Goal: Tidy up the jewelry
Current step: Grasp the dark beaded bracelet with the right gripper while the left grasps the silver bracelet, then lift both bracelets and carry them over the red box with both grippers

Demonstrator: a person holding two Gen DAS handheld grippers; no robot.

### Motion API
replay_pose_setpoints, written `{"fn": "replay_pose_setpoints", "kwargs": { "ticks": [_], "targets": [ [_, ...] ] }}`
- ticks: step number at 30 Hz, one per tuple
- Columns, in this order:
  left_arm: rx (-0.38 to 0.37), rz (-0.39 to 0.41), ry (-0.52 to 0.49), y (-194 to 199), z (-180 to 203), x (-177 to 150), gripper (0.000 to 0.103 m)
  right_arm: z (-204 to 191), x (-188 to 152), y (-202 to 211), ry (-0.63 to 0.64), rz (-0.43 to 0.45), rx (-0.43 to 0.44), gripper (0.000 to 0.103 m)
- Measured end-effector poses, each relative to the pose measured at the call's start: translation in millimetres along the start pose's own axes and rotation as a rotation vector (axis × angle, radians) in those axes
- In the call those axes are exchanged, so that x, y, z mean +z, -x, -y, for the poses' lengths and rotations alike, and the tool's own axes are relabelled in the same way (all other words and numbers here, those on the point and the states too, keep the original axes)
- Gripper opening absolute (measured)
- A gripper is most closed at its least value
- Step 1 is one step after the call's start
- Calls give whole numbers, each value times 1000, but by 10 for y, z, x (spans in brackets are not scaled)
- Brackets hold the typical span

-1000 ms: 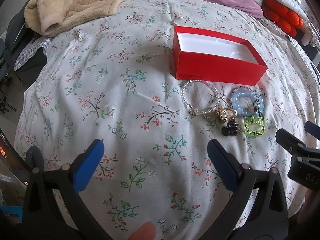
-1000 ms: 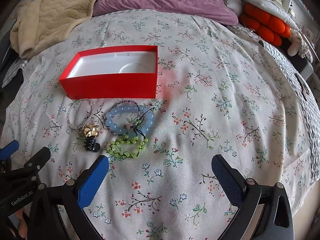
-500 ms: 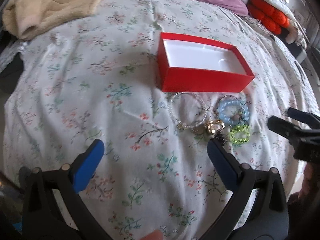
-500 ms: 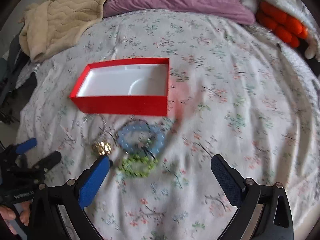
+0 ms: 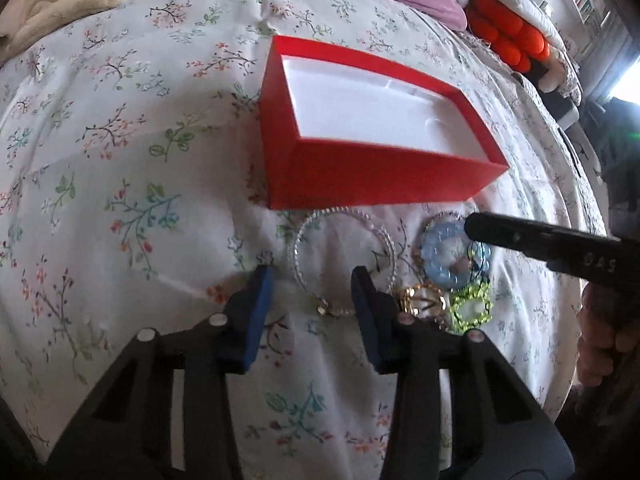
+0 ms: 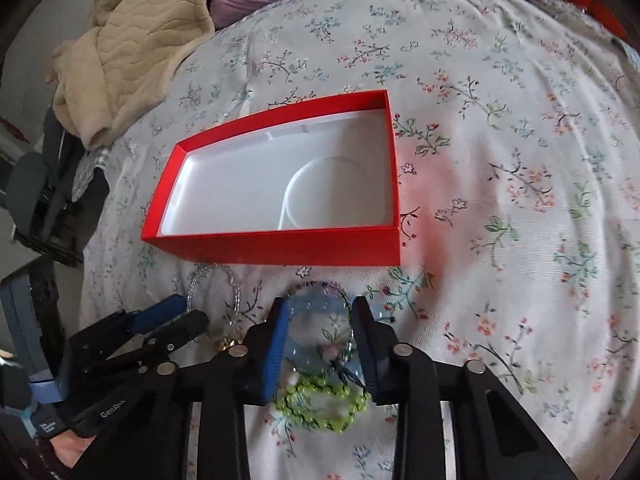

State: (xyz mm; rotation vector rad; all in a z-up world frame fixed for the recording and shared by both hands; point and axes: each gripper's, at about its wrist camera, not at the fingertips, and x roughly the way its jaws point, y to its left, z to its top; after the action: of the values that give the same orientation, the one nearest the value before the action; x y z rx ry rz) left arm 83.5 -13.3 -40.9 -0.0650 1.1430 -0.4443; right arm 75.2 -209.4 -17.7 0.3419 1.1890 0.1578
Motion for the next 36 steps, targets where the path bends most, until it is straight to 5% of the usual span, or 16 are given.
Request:
{"fn": "replay_pose_setpoints", "kwargs": {
  "ticks": [5,14,23,28,36],
  "targets": [
    [12,4,-17,-55,9,67,37,63,60,-94,-20,1,-19,23],
    [76,8,-36,-104,9,117,6,35,10,-62,4,-11,-42,22],
    [85,11,-45,-55,47,72,5,-110,-131,-155,86,-42,-117,19],
    [78,6,-45,-25,53,67,5,-168,-137,-90,112,-16,-138,7],
    [62,34,-58,148,105,67,5,-220,-130,207,112,61,-112,4]
  ]
}}
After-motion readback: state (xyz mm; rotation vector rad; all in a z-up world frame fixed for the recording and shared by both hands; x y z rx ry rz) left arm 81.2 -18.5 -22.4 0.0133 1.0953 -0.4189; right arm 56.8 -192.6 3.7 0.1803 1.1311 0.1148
